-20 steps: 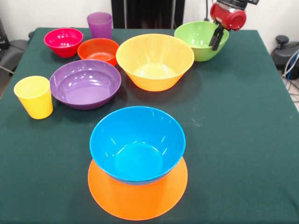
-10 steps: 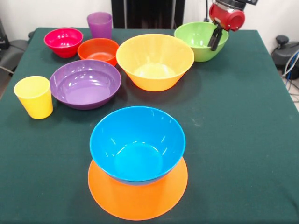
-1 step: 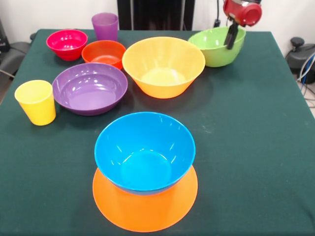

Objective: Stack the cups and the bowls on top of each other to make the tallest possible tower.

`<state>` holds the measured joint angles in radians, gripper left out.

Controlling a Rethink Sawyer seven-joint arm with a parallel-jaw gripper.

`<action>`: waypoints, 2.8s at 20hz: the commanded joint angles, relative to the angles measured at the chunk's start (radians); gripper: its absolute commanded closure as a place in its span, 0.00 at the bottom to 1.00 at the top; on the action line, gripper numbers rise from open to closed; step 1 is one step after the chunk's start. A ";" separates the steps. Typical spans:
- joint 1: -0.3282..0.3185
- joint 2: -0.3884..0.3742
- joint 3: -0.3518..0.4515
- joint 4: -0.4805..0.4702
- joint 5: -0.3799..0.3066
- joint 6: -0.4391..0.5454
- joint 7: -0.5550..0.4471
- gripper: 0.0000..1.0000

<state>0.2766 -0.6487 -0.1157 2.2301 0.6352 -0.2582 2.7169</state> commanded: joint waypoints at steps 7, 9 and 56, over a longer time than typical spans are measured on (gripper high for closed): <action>-0.028 -0.195 0.128 0.052 0.008 0.284 0.168 1.00; -0.040 -0.219 0.137 0.060 0.003 0.303 0.165 1.00; -0.367 -0.395 -0.015 -0.218 -0.782 0.190 -0.098 1.00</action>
<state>-0.0959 -1.0847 -0.0924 2.0951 -0.0109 0.0168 2.7169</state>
